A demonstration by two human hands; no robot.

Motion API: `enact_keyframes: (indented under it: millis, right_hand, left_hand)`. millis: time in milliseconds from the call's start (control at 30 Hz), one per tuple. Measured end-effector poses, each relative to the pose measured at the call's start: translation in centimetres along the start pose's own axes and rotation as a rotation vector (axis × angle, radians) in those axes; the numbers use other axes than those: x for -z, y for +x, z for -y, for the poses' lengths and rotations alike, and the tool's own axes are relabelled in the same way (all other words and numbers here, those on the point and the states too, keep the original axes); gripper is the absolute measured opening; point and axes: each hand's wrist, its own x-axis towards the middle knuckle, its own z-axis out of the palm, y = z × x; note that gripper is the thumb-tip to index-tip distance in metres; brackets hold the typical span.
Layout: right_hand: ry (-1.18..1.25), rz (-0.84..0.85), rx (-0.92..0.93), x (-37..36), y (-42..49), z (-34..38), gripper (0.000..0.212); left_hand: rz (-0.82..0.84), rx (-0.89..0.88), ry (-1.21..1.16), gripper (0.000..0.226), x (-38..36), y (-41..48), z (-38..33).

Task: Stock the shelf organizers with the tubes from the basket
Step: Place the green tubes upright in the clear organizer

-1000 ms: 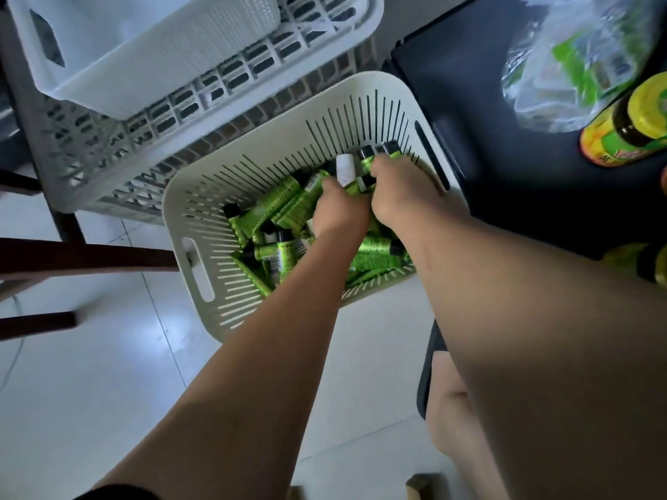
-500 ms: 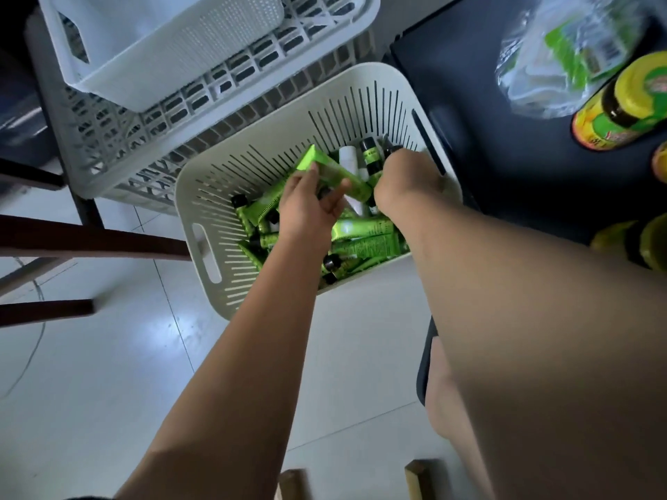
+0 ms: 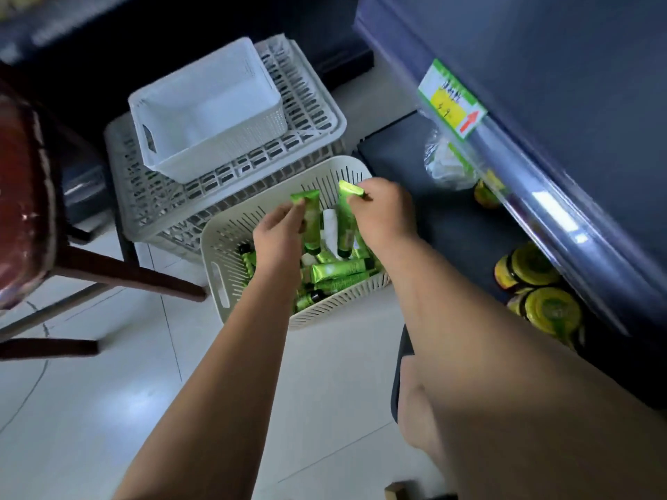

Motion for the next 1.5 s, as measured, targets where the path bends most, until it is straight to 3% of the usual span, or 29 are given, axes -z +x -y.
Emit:
enact_keyframes:
  millis: [167,267,333,467,600,767,900,1033,1200,1367,1500]
  right_hand:
    - [0.199,-0.088,-0.015,5.7,-0.7,6.1,0.019]
    - [0.366,-0.149,0.032,8.3,-2.6,8.9,0.008]
    - [0.45,-0.185,0.055,9.7,-5.0,10.0,0.018]
    - [0.472,-0.297,0.108,11.9,-9.6,11.0,0.002]
    - [0.609,-0.459,0.048,14.6,-12.1,11.4,0.011]
    - [0.909,-0.577,-0.107,17.9,-15.4,11.3,0.052]
    - [1.182,-0.535,-0.159,21.9,-18.0,11.7,0.029]
    - [1.244,-0.499,-0.104,26.9,-21.8,11.4,0.017]
    - [1.186,-0.572,0.001,31.8,-26.8,11.1,0.02]
    - [1.129,-0.74,-0.054,35.3,-31.4,9.4,0.017]
    - [1.146,-0.769,-0.08,36.9,-34.3,8.4,0.014]
  left_hand:
    - [-0.077,-0.003,-0.117,0.011,0.3,-3.8,-7.0]
    - [0.009,-0.119,-0.151,0.014,0.5,-6.2,-10.6]
    - [0.078,-0.181,-0.152,0.016,0.6,-8.1,-12.4]
    - [0.197,-0.287,-0.153,0.013,0.0,-11.9,-14.6]
    - [0.303,-0.343,-0.153,0.019,-1.4,-15.8,-15.5]
    - [0.444,-0.433,-0.191,0.02,-3.7,-20.1,-15.5]
    - [0.537,-0.505,-0.223,0.013,-6.2,-23.7,-15.6]
    - [0.663,-0.558,-0.236,0.015,-8.6,-27.7,-16.1]
    - [0.804,-0.589,-0.332,0.014,-11.0,-33.2,-15.7]
    - [0.949,-0.572,-0.328,0.021,-12.4,-38.5,-14.0]
    - [1.06,-0.533,-0.307,0.021,-13.0,-42.0,-12.6]
